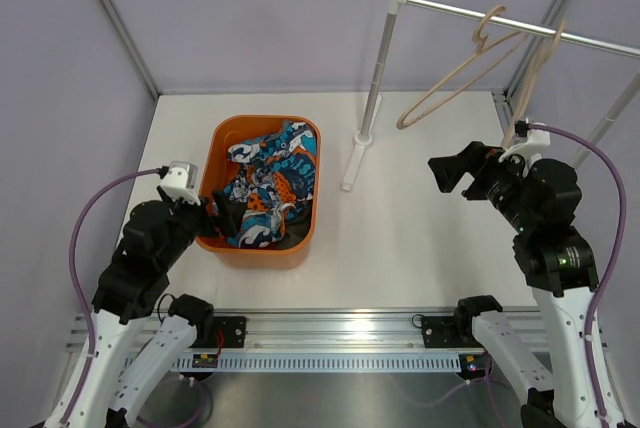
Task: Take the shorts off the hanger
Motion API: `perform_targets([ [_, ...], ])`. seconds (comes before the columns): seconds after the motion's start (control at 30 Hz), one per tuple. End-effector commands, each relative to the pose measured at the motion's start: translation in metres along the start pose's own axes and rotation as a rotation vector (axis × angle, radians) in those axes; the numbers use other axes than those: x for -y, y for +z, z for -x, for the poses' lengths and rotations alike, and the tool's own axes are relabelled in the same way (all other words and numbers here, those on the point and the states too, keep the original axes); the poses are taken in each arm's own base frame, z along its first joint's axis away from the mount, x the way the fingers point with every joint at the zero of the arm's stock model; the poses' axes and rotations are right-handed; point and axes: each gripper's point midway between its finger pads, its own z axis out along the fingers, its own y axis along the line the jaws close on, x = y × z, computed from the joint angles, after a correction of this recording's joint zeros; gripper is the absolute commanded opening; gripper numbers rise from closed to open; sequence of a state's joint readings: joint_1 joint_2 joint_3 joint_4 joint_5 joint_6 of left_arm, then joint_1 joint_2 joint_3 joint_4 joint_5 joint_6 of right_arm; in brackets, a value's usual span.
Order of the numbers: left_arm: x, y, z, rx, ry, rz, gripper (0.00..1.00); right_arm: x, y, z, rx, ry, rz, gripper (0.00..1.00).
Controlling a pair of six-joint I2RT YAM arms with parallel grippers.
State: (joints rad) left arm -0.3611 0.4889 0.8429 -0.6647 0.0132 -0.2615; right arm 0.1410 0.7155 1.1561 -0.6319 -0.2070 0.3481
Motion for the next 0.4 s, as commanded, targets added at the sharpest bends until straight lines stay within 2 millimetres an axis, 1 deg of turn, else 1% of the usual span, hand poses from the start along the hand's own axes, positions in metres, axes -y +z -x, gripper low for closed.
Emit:
perform_targets([
  [0.0, 0.011, 0.001, 0.000, 0.040, 0.012, -0.074, 0.99, -0.005, 0.006, -0.013, -0.030, 0.009, 0.054, 0.99],
  [0.07, 0.012, 0.001, -0.001, 0.041, 0.014, -0.082, 0.99, -0.004, 0.006, -0.019, -0.034, 0.019, 0.062, 0.99],
  [0.13, 0.013, -0.001, 0.001, 0.050, 0.017, -0.086, 0.99, -0.005, 0.005, -0.020, -0.025, 0.027, 0.070, 0.99],
  [0.37, 0.014, 0.000, -0.001, 0.048, 0.022, -0.095, 0.99, 0.001, 0.009, -0.034, -0.046, 0.043, 0.069, 1.00],
])
